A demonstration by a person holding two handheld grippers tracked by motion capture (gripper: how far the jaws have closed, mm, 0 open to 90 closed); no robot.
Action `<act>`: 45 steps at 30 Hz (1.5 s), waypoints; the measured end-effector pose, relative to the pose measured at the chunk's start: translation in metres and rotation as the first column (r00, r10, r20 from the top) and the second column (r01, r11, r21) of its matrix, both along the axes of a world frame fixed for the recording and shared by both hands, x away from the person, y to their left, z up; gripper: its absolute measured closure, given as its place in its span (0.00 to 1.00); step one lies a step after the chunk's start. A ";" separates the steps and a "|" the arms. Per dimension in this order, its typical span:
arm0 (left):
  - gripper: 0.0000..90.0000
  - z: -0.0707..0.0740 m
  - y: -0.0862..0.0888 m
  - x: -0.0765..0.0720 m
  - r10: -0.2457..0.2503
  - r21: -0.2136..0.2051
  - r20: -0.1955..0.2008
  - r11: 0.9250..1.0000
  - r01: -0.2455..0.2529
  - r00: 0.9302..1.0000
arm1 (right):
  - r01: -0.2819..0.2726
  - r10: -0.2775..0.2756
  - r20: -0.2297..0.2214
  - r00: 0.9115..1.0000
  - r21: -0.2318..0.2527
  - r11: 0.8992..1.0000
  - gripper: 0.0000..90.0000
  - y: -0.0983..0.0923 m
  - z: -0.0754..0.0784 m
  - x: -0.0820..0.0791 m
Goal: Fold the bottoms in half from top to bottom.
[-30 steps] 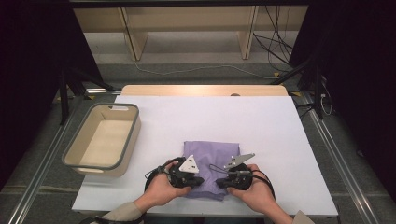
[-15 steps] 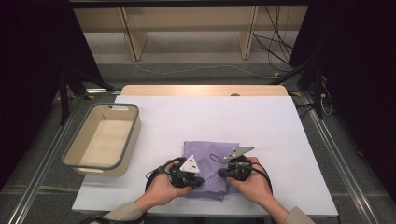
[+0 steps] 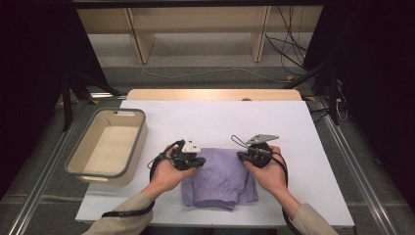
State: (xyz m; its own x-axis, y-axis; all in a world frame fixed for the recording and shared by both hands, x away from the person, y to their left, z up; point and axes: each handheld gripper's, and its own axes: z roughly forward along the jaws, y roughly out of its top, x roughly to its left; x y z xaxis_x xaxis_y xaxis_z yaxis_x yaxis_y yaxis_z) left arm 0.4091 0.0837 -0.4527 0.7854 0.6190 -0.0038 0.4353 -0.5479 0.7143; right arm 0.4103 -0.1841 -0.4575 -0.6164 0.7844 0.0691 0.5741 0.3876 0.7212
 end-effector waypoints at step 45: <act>0.94 -0.030 0.000 0.013 0.026 0.054 -0.052 0.998 -0.023 0.998 | -0.045 0.038 -0.082 0.996 -0.085 0.995 0.99 0.010 -0.022 0.000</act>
